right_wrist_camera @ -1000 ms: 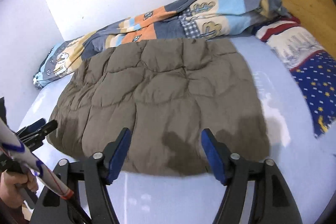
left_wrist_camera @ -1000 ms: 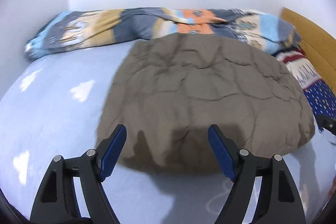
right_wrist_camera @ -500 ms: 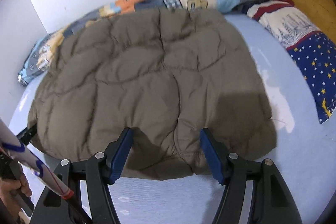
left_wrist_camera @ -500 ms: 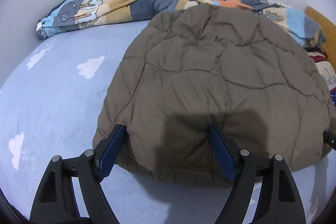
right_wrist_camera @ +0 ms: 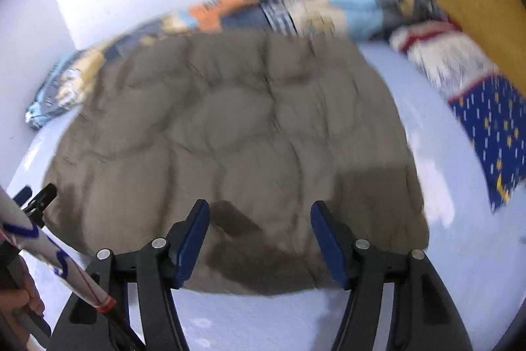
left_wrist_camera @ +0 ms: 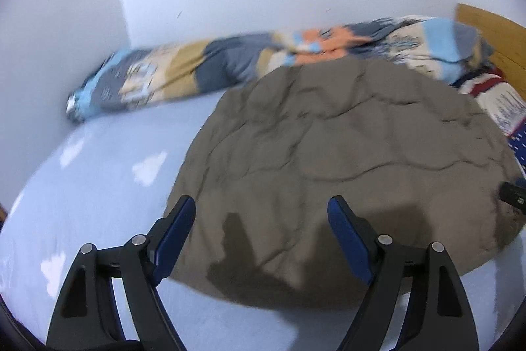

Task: Fold large clothes
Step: 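Press the folded coat flat with both open tools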

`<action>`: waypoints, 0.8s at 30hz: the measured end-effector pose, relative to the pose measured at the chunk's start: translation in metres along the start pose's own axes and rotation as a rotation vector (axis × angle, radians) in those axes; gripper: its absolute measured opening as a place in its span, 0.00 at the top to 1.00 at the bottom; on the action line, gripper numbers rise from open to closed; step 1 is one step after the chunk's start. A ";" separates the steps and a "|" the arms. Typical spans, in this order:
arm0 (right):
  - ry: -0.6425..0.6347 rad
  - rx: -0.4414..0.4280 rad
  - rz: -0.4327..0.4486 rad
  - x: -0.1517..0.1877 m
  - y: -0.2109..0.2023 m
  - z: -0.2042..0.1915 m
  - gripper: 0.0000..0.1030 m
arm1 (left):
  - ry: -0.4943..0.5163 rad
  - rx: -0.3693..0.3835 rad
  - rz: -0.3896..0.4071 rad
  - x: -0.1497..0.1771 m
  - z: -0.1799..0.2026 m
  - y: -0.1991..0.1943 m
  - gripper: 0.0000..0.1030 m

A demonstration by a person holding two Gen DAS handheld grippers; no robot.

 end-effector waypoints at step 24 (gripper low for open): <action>-0.066 -0.029 -0.081 0.018 0.037 -0.022 0.30 | 0.095 0.026 -0.072 0.015 0.030 0.026 0.20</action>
Point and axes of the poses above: each gripper's, at about its wrist camera, not at the fingertips, and y roughly the way its jaws point, z to its right, x to its underside, the point moved 1 cm from there along y, roughly the way its jaws point, and after that the axes turned 1 degree about -z, right-handed, at the moved point
